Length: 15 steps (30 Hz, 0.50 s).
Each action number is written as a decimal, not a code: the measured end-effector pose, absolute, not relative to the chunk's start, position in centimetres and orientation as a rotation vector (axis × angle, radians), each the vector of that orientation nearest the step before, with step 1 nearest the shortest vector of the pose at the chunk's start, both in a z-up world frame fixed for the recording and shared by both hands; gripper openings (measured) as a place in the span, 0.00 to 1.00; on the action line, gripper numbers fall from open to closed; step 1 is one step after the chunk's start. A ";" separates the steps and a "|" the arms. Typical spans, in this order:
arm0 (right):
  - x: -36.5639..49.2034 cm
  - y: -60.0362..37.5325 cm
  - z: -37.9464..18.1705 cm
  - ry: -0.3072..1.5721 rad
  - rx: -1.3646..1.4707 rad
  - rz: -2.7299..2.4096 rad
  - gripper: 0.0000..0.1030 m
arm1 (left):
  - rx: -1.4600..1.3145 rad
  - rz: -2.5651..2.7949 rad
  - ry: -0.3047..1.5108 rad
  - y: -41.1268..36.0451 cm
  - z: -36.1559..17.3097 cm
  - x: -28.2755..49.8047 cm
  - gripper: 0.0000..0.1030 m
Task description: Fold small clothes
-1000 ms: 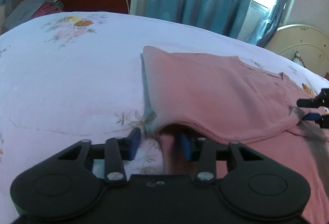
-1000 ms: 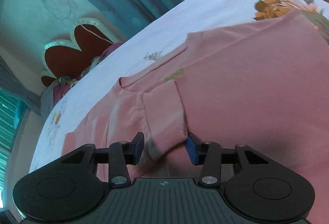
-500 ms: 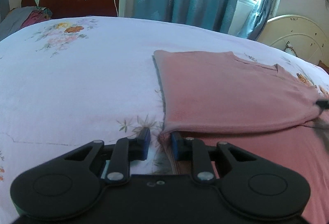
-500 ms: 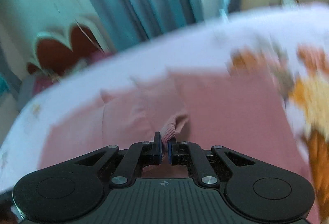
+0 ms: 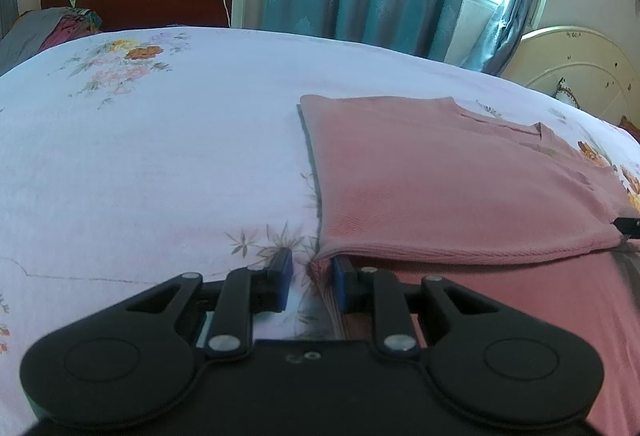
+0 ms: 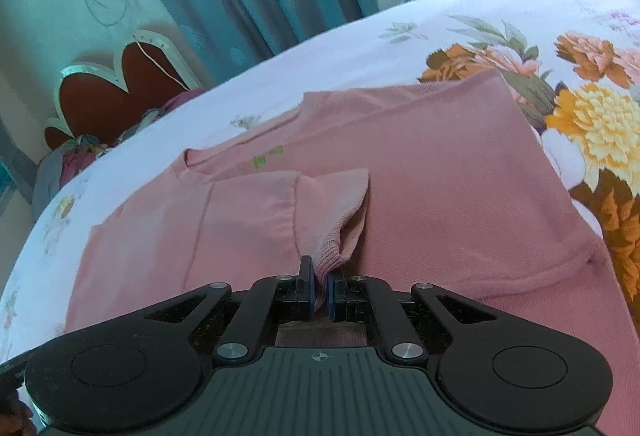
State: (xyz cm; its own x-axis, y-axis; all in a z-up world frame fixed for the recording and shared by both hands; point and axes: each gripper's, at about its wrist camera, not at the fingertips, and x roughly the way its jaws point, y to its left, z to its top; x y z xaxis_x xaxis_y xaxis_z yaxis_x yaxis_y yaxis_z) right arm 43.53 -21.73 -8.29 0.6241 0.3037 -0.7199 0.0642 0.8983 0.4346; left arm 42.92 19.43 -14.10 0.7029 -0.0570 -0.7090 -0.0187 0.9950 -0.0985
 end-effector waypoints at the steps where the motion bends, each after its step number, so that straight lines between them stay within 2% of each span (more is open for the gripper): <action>1: 43.6 -21.8 -8.6 0.895 0.451 0.135 0.05 | -0.103 -0.023 0.798 19.5 -14.1 43.0 0.22; 3: 43.3 -22.0 -8.4 0.874 0.444 0.109 0.05 | -0.117 -0.026 0.818 19.8 -13.7 43.1 0.32; 4: 42.9 -22.1 -7.9 0.854 0.428 0.077 0.09 | -0.133 -0.015 0.822 20.1 -13.5 42.9 0.36; 5: 42.4 -22.2 -7.2 0.823 0.409 0.046 0.28 | -0.153 -0.002 0.817 20.4 -13.1 42.4 0.43; 6: 41.7 -22.4 -6.5 0.784 0.390 0.025 0.36 | -0.169 0.013 0.794 20.6 -12.6 41.7 0.50; 7: 41.1 -22.6 -5.7 0.745 0.379 0.035 0.39 | -0.170 0.031 0.740 20.7 -11.7 40.6 0.52; 11: 41.1 -21.0 -4.9 0.739 0.326 0.140 0.38 | -0.133 -0.022 0.636 18.5 -10.1 39.7 0.54; 13: 41.6 -19.7 -5.7 0.776 0.308 0.169 0.36 | -0.115 -0.072 0.654 16.8 -10.7 40.9 0.54; 14: 41.9 -19.2 -6.5 0.814 0.293 0.166 0.32 | -0.101 -0.091 0.680 16.1 -11.5 41.6 0.54; 15: 42.3 -18.8 -7.3 0.865 0.271 0.147 0.31 | -0.090 -0.098 0.753 15.6 -12.7 42.6 0.55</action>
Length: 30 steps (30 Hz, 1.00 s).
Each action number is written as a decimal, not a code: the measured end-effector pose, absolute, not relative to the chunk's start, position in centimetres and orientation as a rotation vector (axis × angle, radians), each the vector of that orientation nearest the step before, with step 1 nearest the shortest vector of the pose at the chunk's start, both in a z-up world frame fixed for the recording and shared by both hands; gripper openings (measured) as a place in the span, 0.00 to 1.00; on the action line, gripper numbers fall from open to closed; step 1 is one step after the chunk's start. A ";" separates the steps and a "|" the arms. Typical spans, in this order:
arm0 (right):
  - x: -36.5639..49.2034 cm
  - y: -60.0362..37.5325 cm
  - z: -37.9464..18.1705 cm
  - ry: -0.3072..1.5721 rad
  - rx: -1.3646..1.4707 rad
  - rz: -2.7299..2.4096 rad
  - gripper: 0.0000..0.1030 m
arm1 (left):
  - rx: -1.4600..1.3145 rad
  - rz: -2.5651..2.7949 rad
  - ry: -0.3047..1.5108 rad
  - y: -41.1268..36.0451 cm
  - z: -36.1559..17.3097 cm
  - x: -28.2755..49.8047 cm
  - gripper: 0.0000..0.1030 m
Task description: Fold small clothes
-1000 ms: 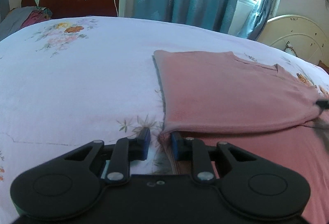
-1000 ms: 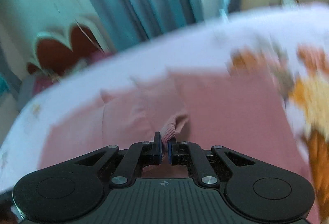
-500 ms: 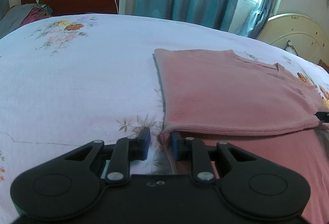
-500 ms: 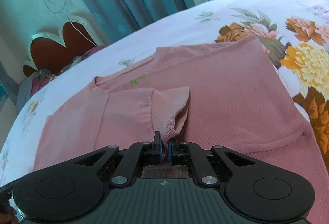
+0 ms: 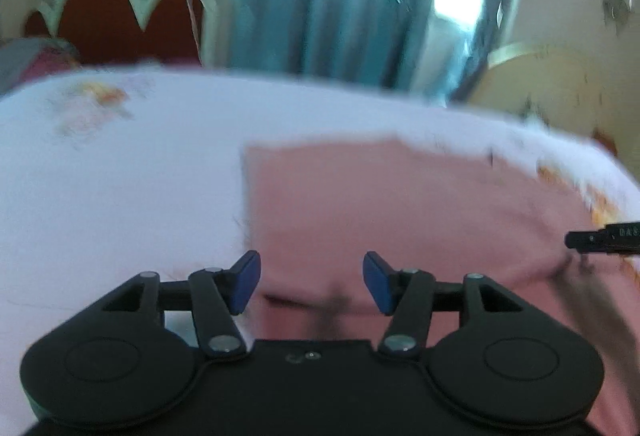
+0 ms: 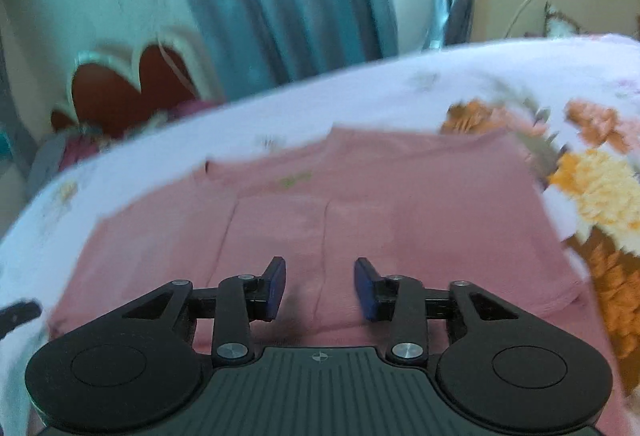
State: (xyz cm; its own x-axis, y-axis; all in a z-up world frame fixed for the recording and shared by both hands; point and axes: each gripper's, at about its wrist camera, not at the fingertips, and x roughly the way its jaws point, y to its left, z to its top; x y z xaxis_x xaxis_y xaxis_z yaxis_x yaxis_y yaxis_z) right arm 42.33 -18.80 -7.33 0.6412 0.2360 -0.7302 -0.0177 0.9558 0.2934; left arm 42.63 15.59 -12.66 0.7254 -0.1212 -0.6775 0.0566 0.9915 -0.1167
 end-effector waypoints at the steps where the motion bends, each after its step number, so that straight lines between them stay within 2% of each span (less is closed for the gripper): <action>1: 42.6 -18.7 -8.1 0.899 0.257 0.145 0.31 | -0.083 -0.115 0.817 15.4 -13.6 43.4 0.55; 5: 42.8 -19.7 -5.6 0.807 0.278 0.161 0.31 | -0.089 -0.157 0.753 15.3 -11.6 44.2 0.57; 9: 46.8 -18.4 -4.5 0.788 0.278 0.179 0.31 | -0.076 -0.177 0.696 14.0 -10.3 49.0 0.59; 15: 52.2 -12.5 -5.9 0.831 0.285 0.294 0.31 | -0.077 -0.199 0.729 12.0 -11.1 55.5 0.59; 18: 53.5 -10.8 -7.4 0.873 0.261 0.365 0.31 | -0.077 -0.163 0.767 13.8 -12.6 57.1 0.59; 21: 53.5 -11.7 -8.4 0.868 0.194 0.315 0.31 | -0.097 -0.073 0.791 18.0 -13.9 57.0 0.59; 24: 53.4 -15.3 -9.1 0.874 0.259 0.197 0.31 | -0.142 -0.058 0.791 21.4 -14.4 55.9 0.60; 27: 53.4 -14.2 -8.0 0.852 0.196 0.195 0.31 | -0.169 -0.021 0.756 21.7 -13.1 54.6 0.60; 30: 52.5 -11.8 -6.5 0.800 0.206 0.279 0.31 | -0.162 -0.081 0.678 18.7 -11.3 52.9 0.62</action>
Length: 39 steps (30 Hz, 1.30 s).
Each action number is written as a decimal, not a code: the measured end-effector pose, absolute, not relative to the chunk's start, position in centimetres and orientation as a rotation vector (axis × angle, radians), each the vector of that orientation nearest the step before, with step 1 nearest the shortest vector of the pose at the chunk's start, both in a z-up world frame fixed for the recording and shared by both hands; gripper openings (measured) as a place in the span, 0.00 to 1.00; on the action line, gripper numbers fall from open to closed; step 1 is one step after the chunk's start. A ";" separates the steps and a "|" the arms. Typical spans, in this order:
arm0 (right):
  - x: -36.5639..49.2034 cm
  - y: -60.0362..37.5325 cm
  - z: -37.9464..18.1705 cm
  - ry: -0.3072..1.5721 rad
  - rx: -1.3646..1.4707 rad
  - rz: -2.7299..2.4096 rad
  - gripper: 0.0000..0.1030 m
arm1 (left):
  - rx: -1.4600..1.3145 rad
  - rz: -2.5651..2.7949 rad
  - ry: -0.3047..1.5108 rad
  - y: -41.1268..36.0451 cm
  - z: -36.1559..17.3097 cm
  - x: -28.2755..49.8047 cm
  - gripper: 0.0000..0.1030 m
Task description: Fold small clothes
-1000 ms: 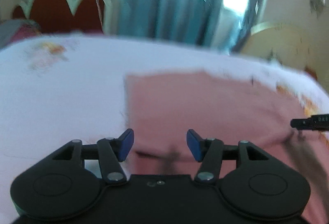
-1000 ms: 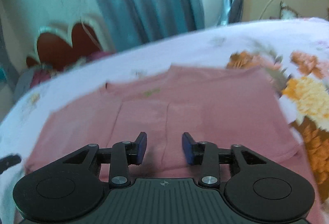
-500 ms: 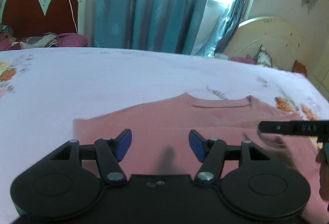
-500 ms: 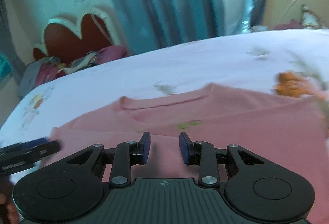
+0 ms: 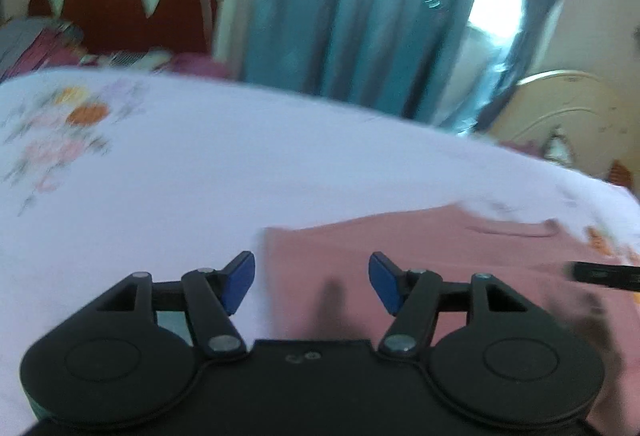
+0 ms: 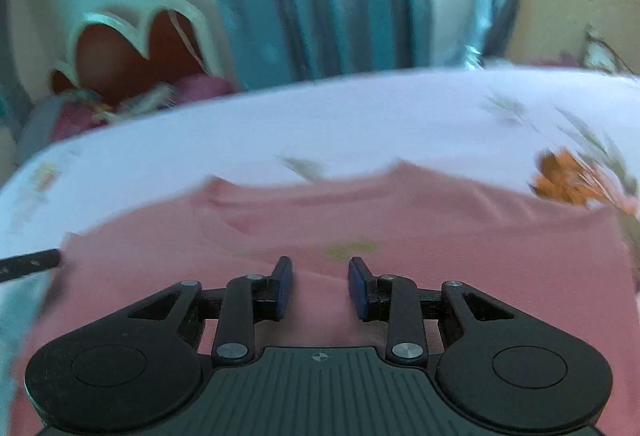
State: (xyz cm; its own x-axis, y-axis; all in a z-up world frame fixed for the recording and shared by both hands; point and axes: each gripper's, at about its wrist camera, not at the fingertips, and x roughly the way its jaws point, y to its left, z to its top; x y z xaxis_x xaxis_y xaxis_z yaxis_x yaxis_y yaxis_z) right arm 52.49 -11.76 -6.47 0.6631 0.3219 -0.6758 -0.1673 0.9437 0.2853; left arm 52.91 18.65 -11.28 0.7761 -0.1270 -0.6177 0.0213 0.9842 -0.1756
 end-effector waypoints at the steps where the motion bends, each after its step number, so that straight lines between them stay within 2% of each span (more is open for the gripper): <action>1: 52.2 -10.4 -6.4 0.804 0.189 0.315 0.31 | -0.132 -0.113 0.670 17.1 -10.9 52.4 0.63; 6: 50.0 -6.8 -7.8 0.859 0.084 0.437 0.31 | -0.077 -0.212 0.713 12.8 -12.7 49.7 0.64; 12: 46.2 -13.7 -8.4 0.813 -0.036 0.181 0.31 | -0.067 -0.171 0.729 16.4 -14.5 44.5 0.63; 16: 44.9 -17.0 -8.2 0.812 0.106 0.128 0.31 | -0.072 -0.150 0.712 14.9 -13.0 43.3 0.63; 19: 43.4 -15.1 -6.2 0.755 0.143 0.189 0.31 | -0.084 -0.205 0.683 12.2 -12.3 42.9 0.64; 23: 41.7 -10.4 -6.7 0.789 0.099 0.359 0.31 | 0.011 -0.255 0.681 8.5 -12.5 42.6 0.66; 26: 41.4 -10.2 -7.9 0.824 0.074 0.374 0.31 | 0.037 -0.232 0.704 8.8 -13.3 42.3 0.67; 29: 41.5 -14.2 -8.4 0.828 0.128 0.270 0.31 | 0.036 -0.155 0.734 11.6 -14.0 41.8 0.67; 30: 41.5 -15.6 -8.4 0.824 0.161 0.247 0.30 | 0.024 -0.135 0.739 12.7 -14.3 41.5 0.67; 31: 41.7 -17.3 -8.3 0.826 0.228 0.258 0.21 | 0.000 -0.127 0.734 13.9 -14.3 41.0 0.67; 32: 42.0 -18.0 -8.3 0.839 0.240 0.242 0.17 | -0.015 -0.128 0.729 14.6 -14.3 40.8 0.67; 33: 42.3 -18.2 -8.3 0.842 0.179 0.183 0.17 | -0.018 -0.132 0.727 15.0 -14.2 40.6 0.67; 37: 42.6 -20.3 -7.4 0.794 0.249 0.165 0.17 | 0.029 -0.129 0.730 14.6 -13.9 40.3 0.67; 39: 43.0 -19.7 -8.1 0.870 0.196 0.146 0.17 | 0.044 -0.115 0.738 14.0 -13.9 40.3 0.67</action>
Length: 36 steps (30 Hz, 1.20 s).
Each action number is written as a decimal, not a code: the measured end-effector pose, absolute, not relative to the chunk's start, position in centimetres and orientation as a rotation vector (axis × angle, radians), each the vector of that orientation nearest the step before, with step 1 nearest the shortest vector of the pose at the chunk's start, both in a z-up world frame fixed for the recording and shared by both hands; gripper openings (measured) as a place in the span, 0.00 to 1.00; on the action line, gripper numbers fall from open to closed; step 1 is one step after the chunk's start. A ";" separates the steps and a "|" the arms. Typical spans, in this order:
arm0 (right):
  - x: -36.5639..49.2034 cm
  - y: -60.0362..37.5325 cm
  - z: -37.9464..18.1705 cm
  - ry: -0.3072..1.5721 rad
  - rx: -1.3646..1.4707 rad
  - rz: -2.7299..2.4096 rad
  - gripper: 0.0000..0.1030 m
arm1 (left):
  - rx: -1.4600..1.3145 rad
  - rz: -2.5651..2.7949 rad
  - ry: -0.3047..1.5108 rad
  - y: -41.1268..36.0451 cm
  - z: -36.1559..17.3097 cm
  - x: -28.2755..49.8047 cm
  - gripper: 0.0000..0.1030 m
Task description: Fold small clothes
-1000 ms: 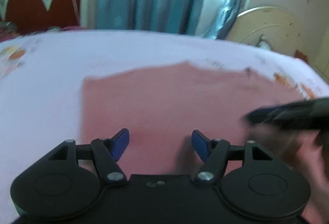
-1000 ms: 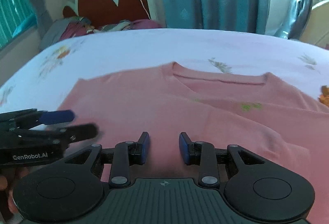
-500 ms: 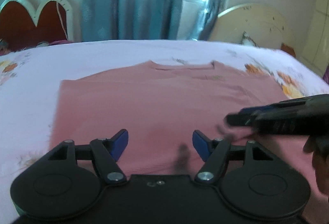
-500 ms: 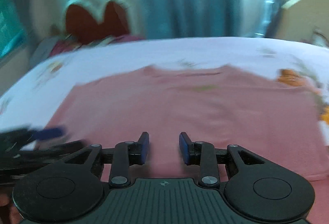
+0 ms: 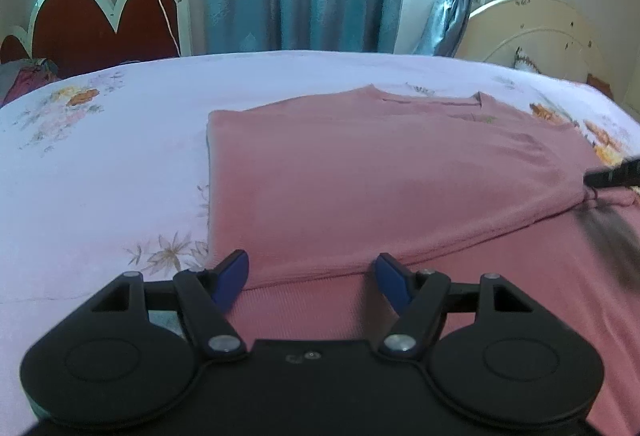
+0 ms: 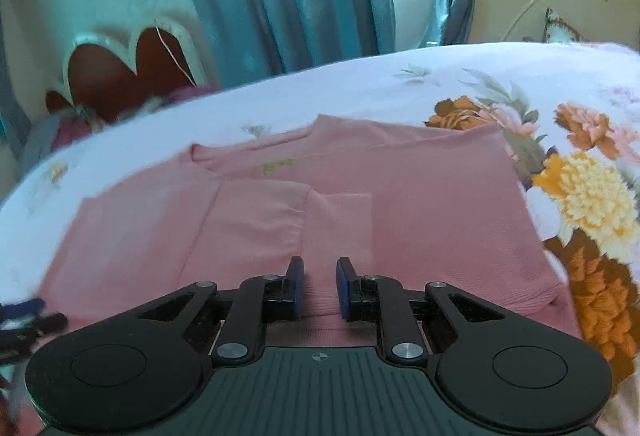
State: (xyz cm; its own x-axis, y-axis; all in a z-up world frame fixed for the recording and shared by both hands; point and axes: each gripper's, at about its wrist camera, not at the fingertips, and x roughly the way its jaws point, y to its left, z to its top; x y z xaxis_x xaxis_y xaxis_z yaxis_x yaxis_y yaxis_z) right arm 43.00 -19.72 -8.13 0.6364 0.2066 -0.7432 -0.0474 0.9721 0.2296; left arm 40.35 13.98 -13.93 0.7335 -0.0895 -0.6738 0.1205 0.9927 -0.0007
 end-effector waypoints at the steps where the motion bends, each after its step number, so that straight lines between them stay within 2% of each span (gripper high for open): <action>1: 43.0 -19.9 -8.7 0.891 0.170 0.152 0.16 | 0.039 -0.100 0.731 13.8 -13.7 40.2 0.67; 5: 41.8 -20.3 -7.2 0.792 0.179 0.152 0.17 | 0.011 -0.113 0.691 14.1 -13.0 39.2 0.68; 7: 42.1 -20.6 -8.0 0.816 0.205 0.165 0.17 | 0.039 -0.086 0.767 14.1 -14.3 40.2 0.70; 10: 42.3 -21.7 -9.0 0.875 0.277 0.163 0.17 | 0.048 -0.078 0.779 13.9 -14.2 40.2 0.70; 15: 39.7 -23.0 -7.4 0.814 0.292 0.162 0.19 | 0.047 -0.043 0.777 13.4 -13.0 38.4 0.71; 16: 38.8 -23.3 -7.3 0.805 0.296 0.156 0.38 | 0.049 -0.037 0.777 13.2 -12.9 38.0 0.71; 17: 38.0 -23.7 -7.1 0.787 0.306 0.153 0.62 | 0.054 -0.033 0.776 12.9 -12.6 37.5 0.72; 18: 37.1 -24.1 -6.8 0.766 0.316 0.158 0.64 | 0.059 -0.030 0.772 12.7 -12.4 37.2 0.73; 25: 32.0 -25.7 -5.5 0.763 0.331 0.207 0.64 | 0.075 -0.005 0.761 11.2 -11.9 34.1 0.78; 31: 27.6 -27.5 -4.8 0.759 0.321 0.209 0.64 | 0.062 0.014 0.725 11.0 -11.0 30.1 0.74; 32: 26.9 -28.0 -4.7 0.758 0.320 0.208 0.64 | 0.045 0.016 0.721 11.3 -10.9 29.4 0.67; 33: 26.2 -28.5 -4.6 0.757 0.320 0.205 0.64 | 0.025 0.014 0.717 11.7 -10.8 28.6 0.41; 34: 25.3 -29.2 -4.4 0.756 0.321 0.202 0.64 | 0.000 0.009 0.733 12.3 -10.8 27.7 0.33; 36: 23.7 -30.6 -4.4 0.758 0.326 0.192 0.64 | -0.021 0.029 0.763 13.3 -11.1 26.4 0.31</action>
